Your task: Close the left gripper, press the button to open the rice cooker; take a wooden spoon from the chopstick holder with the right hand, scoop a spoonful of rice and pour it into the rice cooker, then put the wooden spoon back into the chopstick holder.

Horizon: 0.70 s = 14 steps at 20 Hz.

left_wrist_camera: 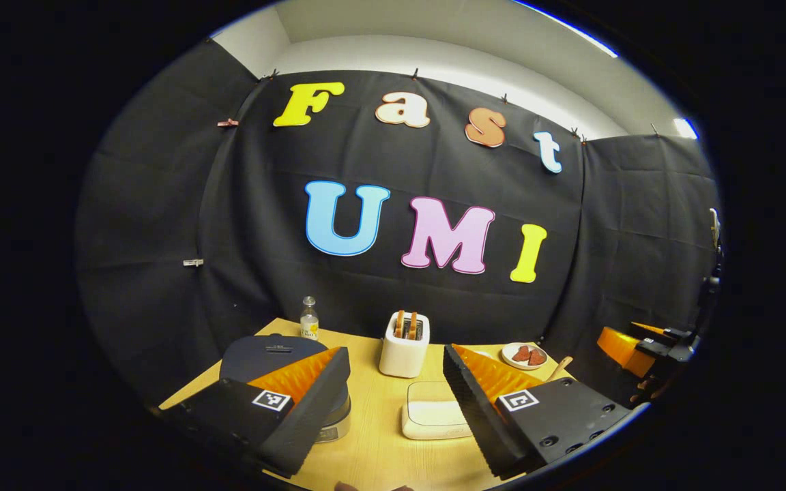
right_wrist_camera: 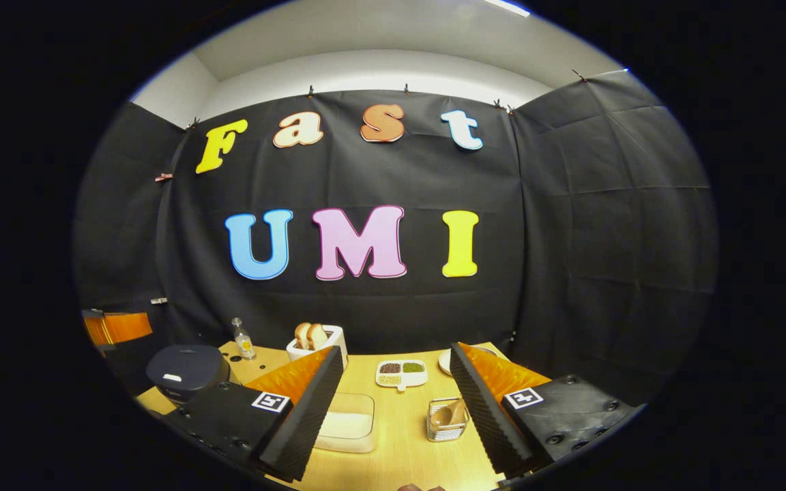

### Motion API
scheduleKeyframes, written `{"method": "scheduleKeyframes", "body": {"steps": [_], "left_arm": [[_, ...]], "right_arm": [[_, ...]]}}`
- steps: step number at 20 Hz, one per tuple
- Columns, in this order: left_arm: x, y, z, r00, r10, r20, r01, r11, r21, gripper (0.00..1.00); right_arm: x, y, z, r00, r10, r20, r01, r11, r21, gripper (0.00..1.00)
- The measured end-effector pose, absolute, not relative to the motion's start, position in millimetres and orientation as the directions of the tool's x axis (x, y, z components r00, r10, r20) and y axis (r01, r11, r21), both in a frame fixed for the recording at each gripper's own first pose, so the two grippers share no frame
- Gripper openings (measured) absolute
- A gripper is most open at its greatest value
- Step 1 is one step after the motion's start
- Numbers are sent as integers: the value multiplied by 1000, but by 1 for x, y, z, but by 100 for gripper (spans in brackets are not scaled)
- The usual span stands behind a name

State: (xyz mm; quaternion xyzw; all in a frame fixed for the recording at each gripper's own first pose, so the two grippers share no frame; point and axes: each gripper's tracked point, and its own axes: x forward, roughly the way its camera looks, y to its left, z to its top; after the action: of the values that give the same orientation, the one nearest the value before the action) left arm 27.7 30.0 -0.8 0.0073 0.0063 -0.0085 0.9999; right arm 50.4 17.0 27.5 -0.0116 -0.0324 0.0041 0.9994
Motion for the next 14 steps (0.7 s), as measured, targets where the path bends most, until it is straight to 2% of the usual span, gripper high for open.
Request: {"method": "scheduleKeyframes", "body": {"steps": [2,7,9,11,14], "left_arm": [[31,44,-2,1000,1,-17,-1,1000,0,95],[37,105,3,991,128,-32,-129,991,-31,95],[38,128,-3,984,167,-68,-171,984,-43,92],[43,145,-6,978,187,-94,-193,979,-58,81],[49,161,-14,971,200,-129,-208,976,-55,56]], "right_arm": [[56,21,29,998,25,64,-22,999,-39,98],[57,20,29,997,42,62,-37,997,-71,98],[56,15,24,998,36,50,-32,996,-82,98],[54,11,16,999,28,26,-26,995,-93,98],[47,6,17,1000,24,15,-23,995,-102,98]]}}
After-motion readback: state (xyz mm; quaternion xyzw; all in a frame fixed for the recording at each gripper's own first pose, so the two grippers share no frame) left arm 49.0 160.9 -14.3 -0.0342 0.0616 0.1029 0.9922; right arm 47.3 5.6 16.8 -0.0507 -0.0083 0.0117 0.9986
